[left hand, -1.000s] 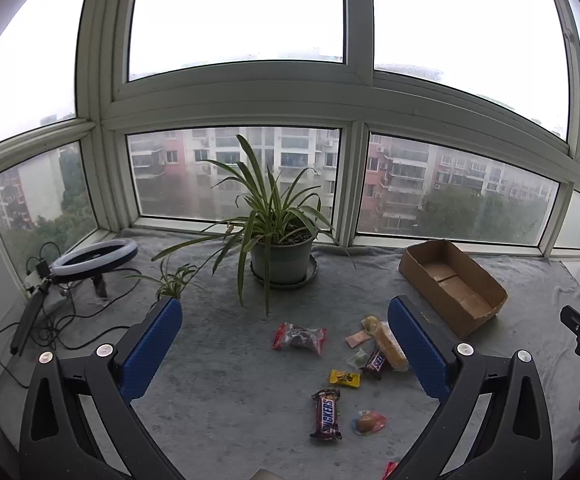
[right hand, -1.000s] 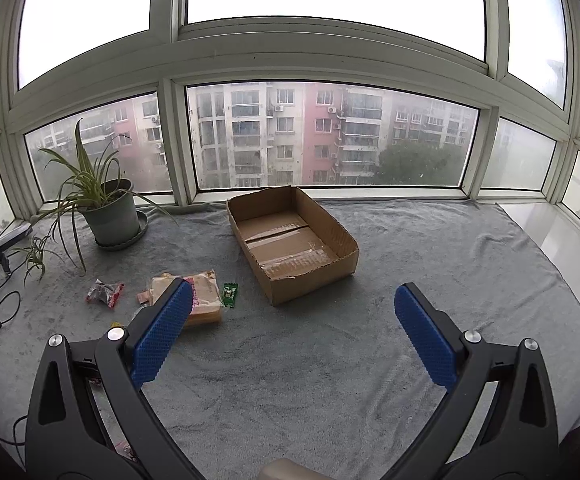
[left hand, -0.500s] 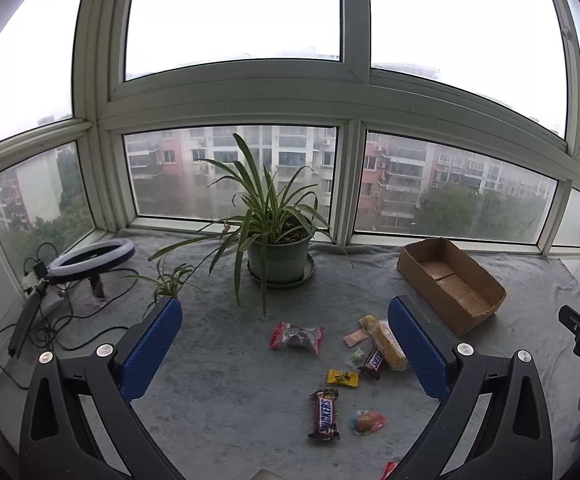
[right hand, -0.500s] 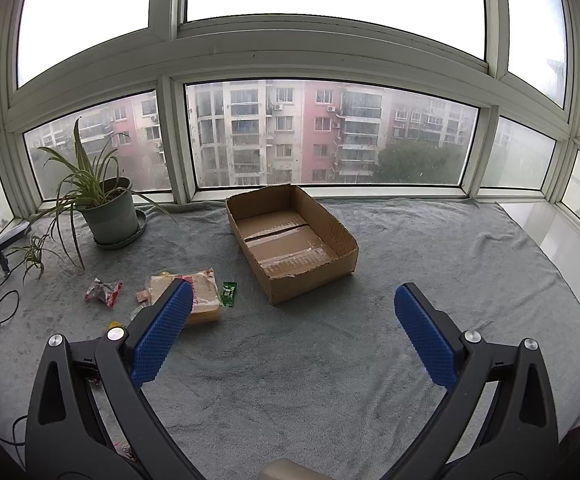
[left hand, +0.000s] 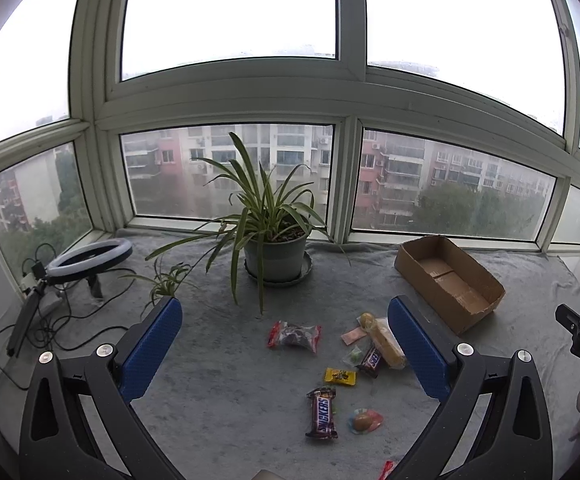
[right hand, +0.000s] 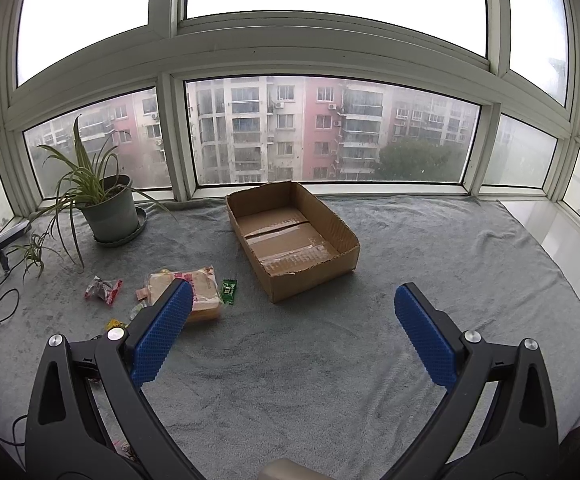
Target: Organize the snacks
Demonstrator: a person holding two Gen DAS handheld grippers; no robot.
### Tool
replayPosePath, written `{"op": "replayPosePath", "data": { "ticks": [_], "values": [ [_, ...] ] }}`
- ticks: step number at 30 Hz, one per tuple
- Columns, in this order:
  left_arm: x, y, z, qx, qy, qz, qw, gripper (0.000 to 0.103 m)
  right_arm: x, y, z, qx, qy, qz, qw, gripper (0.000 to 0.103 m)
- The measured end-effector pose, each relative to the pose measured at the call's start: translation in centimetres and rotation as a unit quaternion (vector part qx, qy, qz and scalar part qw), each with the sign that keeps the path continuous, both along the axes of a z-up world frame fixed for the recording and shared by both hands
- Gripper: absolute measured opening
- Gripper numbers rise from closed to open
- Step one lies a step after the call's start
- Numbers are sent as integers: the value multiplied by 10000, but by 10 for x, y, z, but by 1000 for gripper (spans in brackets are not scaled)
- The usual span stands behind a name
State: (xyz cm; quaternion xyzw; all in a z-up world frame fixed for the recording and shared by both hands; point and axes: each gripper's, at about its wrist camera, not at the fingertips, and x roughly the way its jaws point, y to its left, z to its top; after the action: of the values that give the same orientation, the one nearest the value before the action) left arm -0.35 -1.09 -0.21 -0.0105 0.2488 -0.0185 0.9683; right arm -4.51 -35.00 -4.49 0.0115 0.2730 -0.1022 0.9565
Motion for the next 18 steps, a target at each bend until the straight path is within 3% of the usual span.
{"op": "replayPosePath", "data": {
  "ticks": [18],
  "values": [
    [3,-3,-4,24,79,-92,9999,102,0,2,-6,-35,79,50,10000,103]
  ]
}}
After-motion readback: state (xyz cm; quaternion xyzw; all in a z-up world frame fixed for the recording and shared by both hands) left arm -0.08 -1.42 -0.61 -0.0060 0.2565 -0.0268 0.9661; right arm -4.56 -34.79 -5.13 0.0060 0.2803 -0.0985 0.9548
